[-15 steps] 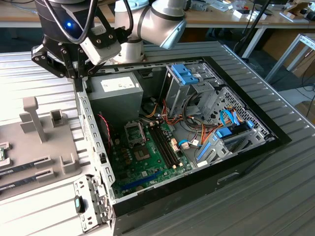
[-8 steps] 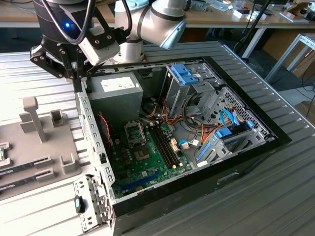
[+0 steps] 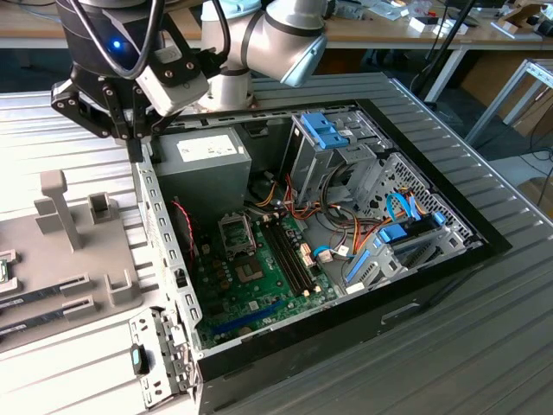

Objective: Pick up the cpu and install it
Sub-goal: 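Reach for the cpu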

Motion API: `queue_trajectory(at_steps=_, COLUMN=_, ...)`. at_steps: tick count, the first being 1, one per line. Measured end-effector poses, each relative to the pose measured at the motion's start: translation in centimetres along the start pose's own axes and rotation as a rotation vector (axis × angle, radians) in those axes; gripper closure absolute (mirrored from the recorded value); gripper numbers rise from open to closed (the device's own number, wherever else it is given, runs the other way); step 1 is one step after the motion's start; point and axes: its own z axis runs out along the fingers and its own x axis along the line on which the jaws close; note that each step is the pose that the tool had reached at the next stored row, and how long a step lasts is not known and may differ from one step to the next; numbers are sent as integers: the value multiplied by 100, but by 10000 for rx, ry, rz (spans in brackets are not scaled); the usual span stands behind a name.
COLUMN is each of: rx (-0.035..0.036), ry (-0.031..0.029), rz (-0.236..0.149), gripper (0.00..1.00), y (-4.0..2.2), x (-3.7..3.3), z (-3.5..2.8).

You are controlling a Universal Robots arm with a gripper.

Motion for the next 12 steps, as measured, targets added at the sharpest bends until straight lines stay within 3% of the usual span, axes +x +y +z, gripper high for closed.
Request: queue_trajectory(at_steps=12, rx=0, ry=-1, rz=0, gripper=89, y=-3, x=35, z=2)
